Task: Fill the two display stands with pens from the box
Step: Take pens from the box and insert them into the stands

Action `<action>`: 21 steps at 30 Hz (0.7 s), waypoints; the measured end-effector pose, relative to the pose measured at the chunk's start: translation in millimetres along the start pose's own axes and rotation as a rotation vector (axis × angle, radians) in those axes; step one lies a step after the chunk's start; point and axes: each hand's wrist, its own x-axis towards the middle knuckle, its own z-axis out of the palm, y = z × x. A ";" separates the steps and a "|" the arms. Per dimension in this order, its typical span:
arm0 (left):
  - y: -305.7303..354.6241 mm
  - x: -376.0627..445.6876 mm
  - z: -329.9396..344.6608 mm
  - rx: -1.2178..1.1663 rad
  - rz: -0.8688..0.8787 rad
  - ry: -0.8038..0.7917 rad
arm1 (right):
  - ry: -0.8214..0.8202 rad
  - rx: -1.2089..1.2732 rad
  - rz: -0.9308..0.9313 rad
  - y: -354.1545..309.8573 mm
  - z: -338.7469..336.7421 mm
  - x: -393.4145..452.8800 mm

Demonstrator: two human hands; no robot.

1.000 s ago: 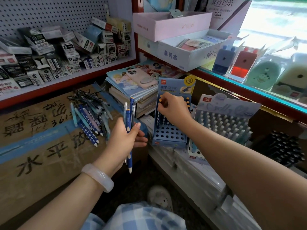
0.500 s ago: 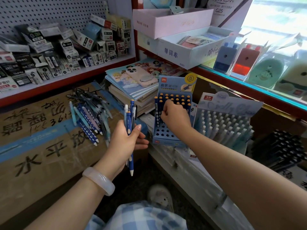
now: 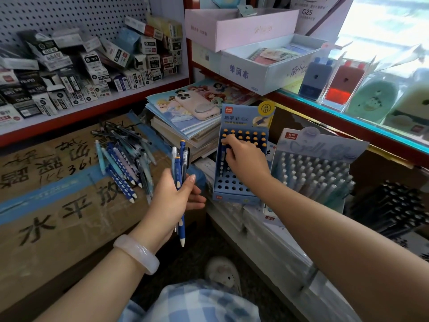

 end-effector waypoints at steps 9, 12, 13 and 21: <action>5.9 -7.0 1.4 0.030 -0.011 -0.049 | -0.139 -0.082 0.010 -2.9 -12.4 -4.6; 13.4 -10.3 1.3 0.095 0.054 -0.074 | -0.144 -0.048 0.010 -3.3 -19.4 -5.6; 15.9 -11.0 1.2 0.123 0.079 -0.076 | -0.115 -0.004 0.006 -5.0 -22.8 -6.4; 27.4 -19.9 10.1 -0.036 0.069 -0.160 | -0.386 0.927 0.168 -44.2 -47.5 -18.5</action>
